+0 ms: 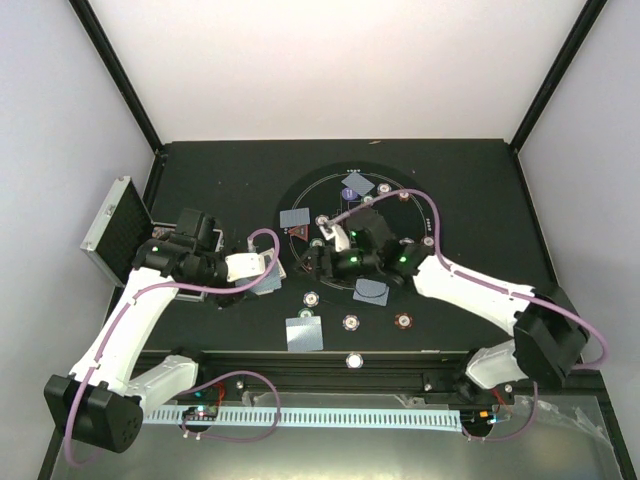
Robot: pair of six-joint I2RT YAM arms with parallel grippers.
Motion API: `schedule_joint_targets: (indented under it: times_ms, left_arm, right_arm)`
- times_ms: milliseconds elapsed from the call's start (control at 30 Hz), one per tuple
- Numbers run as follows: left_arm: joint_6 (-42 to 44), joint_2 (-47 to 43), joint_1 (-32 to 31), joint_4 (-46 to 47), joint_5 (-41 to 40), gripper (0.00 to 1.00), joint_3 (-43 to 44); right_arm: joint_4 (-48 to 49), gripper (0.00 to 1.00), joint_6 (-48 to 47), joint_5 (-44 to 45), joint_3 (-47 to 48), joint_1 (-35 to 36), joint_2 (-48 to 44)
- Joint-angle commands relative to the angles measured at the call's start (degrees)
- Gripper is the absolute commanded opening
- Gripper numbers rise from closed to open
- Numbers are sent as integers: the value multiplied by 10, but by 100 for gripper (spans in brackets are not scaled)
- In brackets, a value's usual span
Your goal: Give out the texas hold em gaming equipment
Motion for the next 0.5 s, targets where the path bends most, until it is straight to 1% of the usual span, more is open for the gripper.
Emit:
schedule_joint_targets:
  times_ms: [0, 133, 467]
  left_arm:
    - [-1, 1, -4, -3, 24, 2, 22]
    - [-3, 2, -5, -5, 25, 2, 24]
    - [-9, 1, -7, -7, 24, 2, 29]
  right_arm:
    - [68, 88, 40, -24, 55, 38, 41]
    - [79, 88, 44, -30, 84, 58, 83]
    - [95, 83, 54, -50, 150, 86, 175]
